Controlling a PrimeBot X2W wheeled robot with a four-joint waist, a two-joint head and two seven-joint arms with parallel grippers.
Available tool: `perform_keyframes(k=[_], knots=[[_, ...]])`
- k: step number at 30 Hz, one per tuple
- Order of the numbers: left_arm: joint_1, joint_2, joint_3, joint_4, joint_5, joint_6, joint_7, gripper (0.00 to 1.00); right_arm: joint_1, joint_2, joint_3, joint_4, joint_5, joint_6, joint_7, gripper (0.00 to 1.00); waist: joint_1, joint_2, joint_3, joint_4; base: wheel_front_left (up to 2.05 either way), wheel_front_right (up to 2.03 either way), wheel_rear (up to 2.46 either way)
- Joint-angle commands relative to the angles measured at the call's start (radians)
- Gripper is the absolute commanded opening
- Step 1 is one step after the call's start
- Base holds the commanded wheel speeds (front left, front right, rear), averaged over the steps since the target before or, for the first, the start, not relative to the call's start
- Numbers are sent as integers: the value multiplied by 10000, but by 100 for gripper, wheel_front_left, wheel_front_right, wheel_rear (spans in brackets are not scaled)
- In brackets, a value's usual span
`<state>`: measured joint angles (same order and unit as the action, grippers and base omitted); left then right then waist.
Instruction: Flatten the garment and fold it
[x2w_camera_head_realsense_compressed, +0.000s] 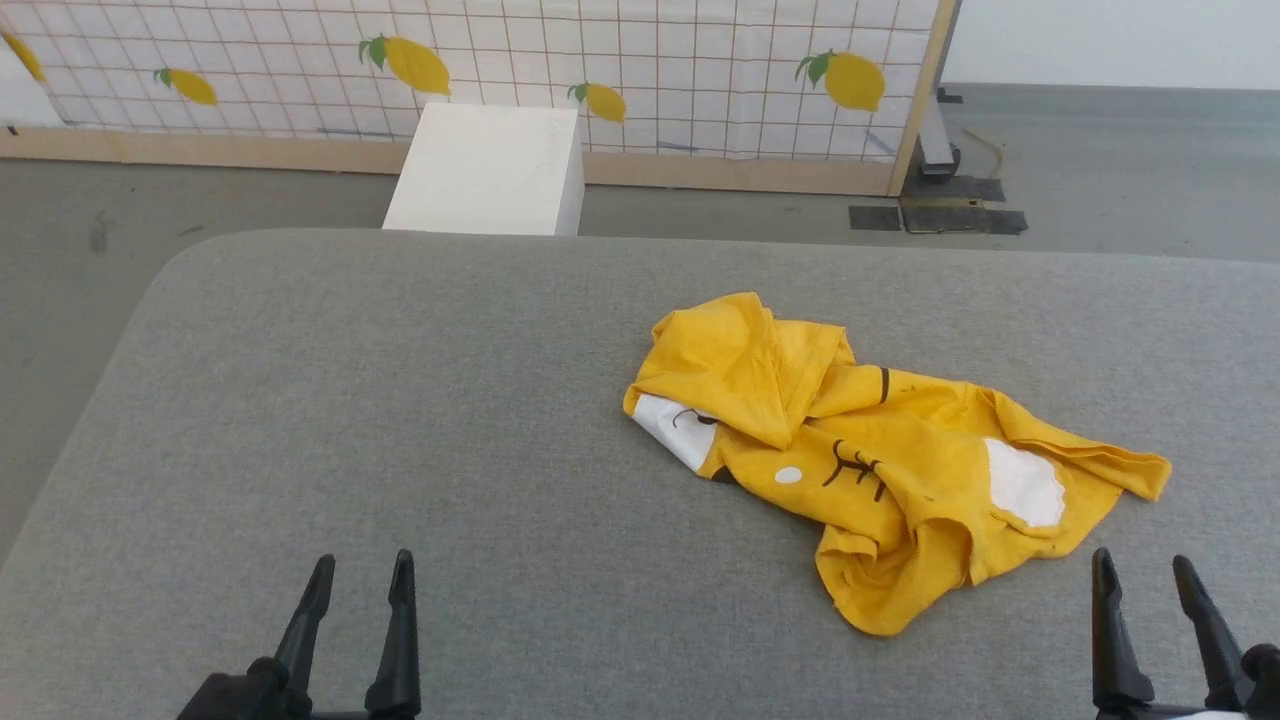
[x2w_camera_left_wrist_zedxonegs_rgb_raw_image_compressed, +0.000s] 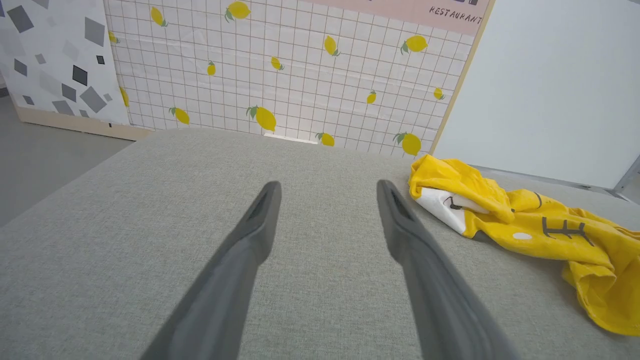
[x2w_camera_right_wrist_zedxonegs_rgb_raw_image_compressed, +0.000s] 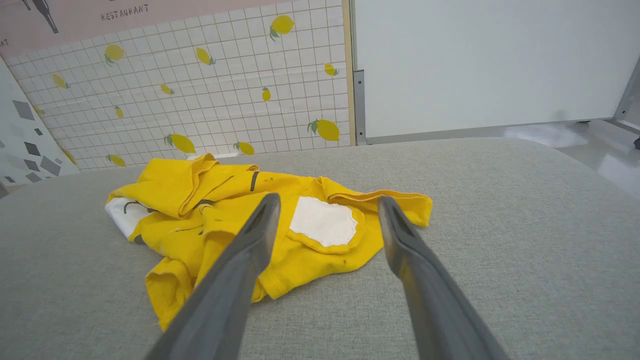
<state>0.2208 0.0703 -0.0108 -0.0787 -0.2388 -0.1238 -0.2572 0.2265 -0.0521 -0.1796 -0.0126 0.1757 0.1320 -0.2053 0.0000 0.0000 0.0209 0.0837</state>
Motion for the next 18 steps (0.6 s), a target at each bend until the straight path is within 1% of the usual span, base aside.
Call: perform_keyframes(k=[1,6,8,12,14,15,18], knots=[[178,-37,72,-38,19,-69,-46,100,95,16,60,53,130,-13,-161,100,0,0,-21,-98,0,0,0],[-127,-89,69,-208,-279,-69,-46,100,68,17,147,156,187,-13,-357,100,0,0,91,-225,0,0,0],[-507,62,-218,-154,-483,-69,92,100,-26,17,134,139,154,-13,-392,100,0,0,220,-279,0,0,0],[-1817,944,-1303,-168,-803,-69,1318,100,-207,17,79,167,95,-13,-437,100,0,0,545,-370,0,0,0],[-2580,1430,-1904,-63,-943,-69,2107,100,-273,17,60,205,102,-13,-454,100,0,0,726,-400,0,0,0],[-3002,1597,-2184,65,-1109,-69,2579,100,-306,17,48,229,105,-13,-463,100,0,0,840,-409,0,0,0],[-4034,1847,-2800,565,-1531,-69,3864,100,-421,17,77,287,150,-13,-486,100,0,0,1153,-444,0,0,0]])
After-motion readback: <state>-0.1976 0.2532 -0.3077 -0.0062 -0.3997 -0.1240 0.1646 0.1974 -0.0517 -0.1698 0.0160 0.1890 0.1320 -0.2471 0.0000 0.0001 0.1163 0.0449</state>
